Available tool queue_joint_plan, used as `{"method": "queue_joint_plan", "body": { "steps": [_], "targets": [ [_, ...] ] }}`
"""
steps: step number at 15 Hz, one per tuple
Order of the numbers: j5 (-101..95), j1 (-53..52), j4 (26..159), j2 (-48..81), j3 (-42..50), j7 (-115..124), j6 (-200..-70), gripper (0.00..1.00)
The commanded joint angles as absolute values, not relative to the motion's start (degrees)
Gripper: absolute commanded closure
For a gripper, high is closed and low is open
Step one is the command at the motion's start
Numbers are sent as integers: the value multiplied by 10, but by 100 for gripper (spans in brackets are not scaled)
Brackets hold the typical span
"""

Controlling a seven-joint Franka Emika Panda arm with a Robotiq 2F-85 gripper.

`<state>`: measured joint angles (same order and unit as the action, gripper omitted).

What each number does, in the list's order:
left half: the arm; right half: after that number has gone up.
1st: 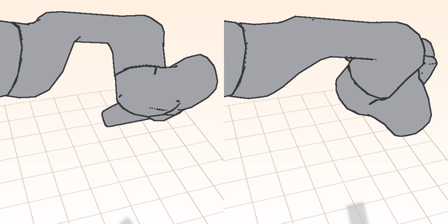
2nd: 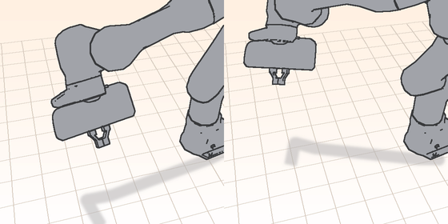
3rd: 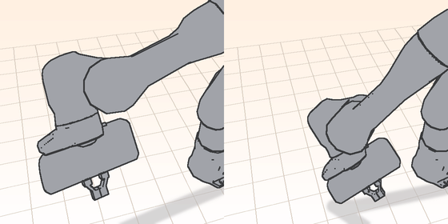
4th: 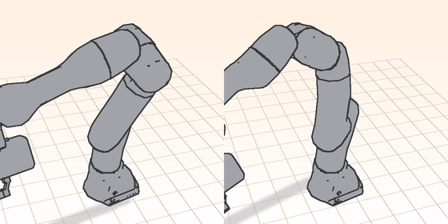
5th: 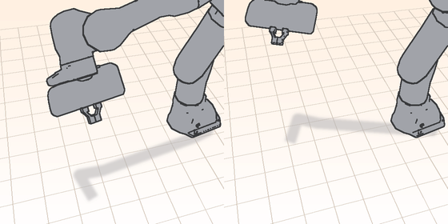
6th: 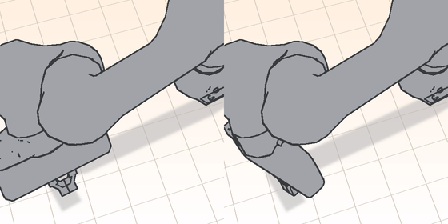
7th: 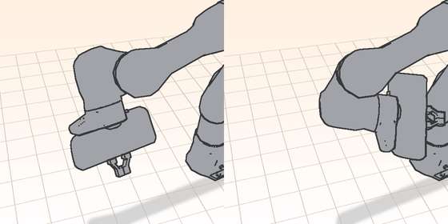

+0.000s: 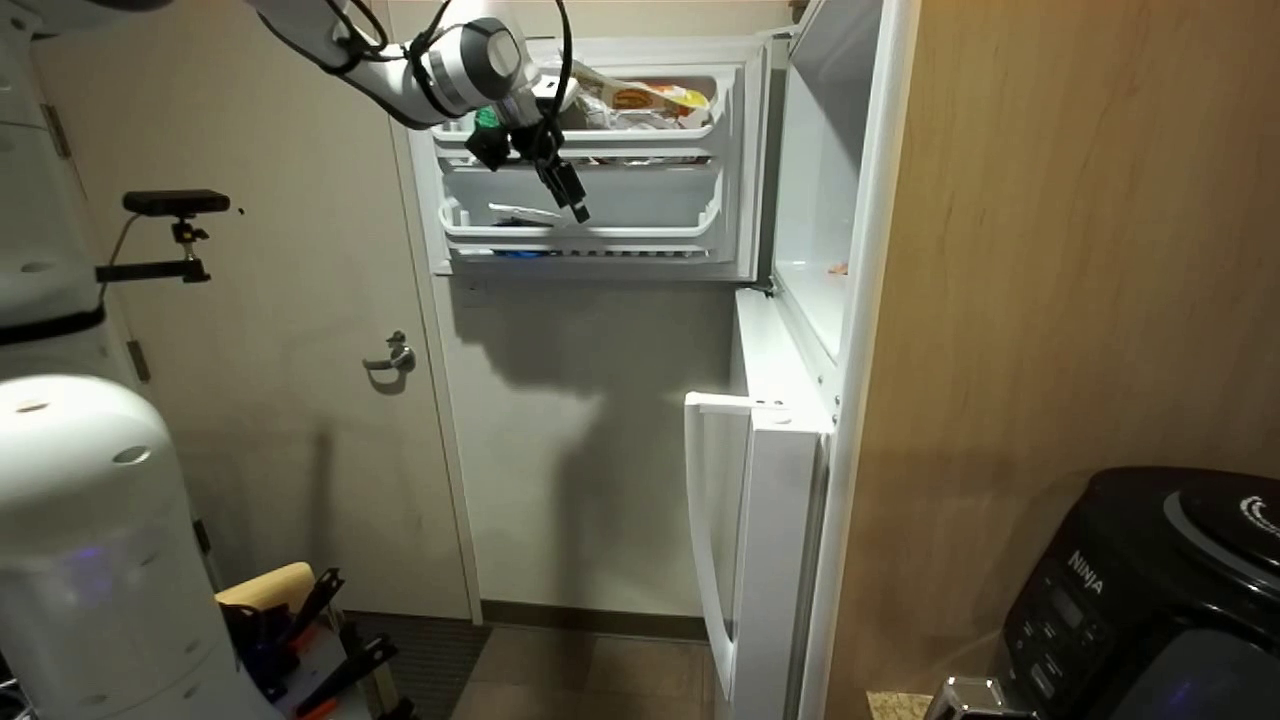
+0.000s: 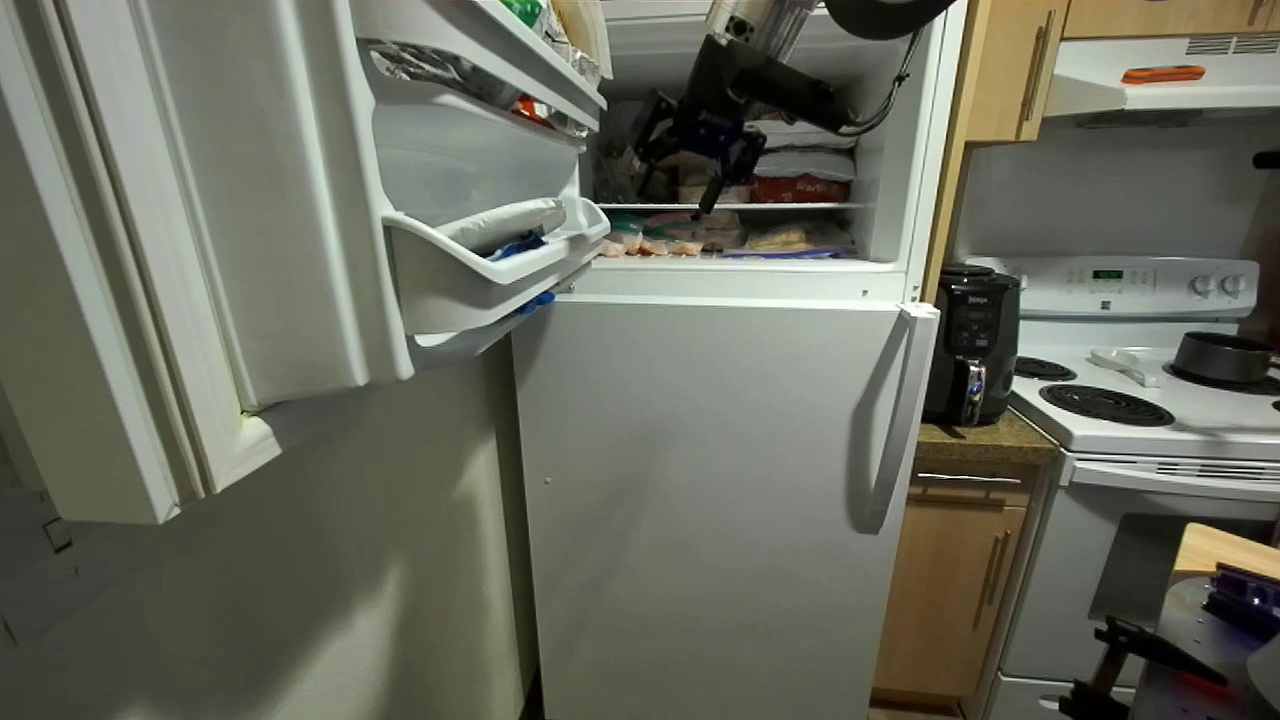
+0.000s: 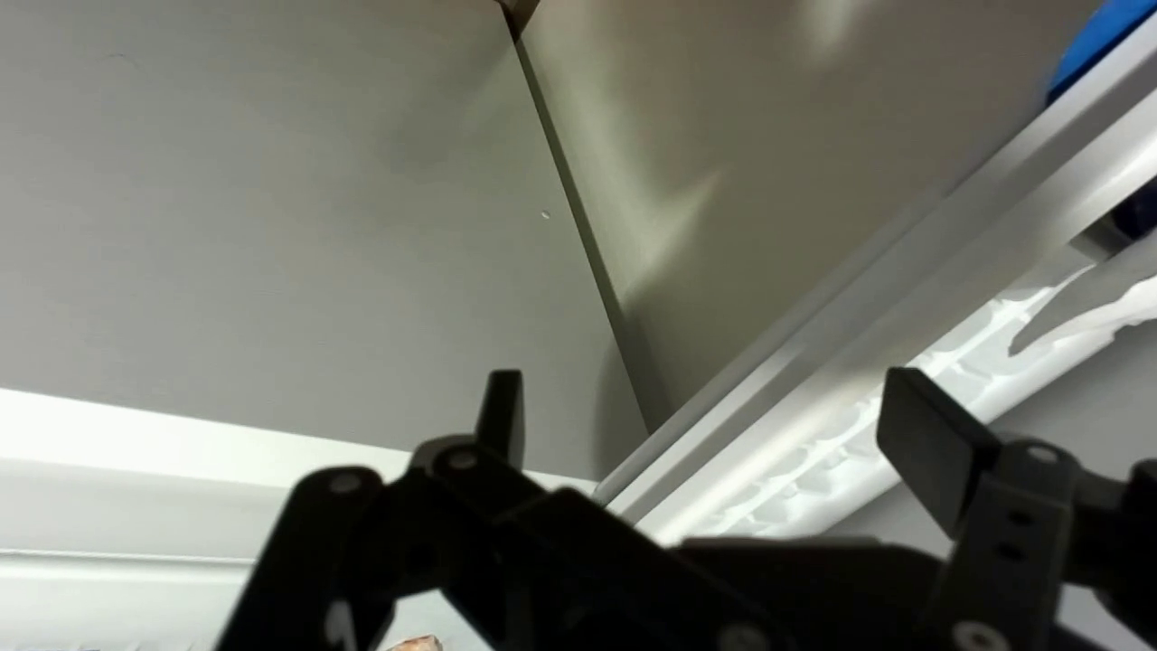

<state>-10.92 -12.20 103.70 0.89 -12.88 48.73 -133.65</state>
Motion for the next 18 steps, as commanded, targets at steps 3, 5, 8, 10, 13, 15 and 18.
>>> {"method": "queue_joint_plan", "body": {
  "steps": [3,5,8,10,13,15,18],
  "targets": [
    [-123,-125,1036,30,-124,494,-1363,0],
    [-131,-127,1033,40,-122,495,-1379,0],
    [-154,-131,1026,55,-116,500,-1406,0],
    [-168,-134,1020,64,-112,503,-1418,0],
    [-182,-142,1005,78,-105,504,-1424,0],
    [-189,-148,994,85,-101,504,-1424,7],
    [-191,-157,982,95,-95,506,-1426,40]
  ]
}}
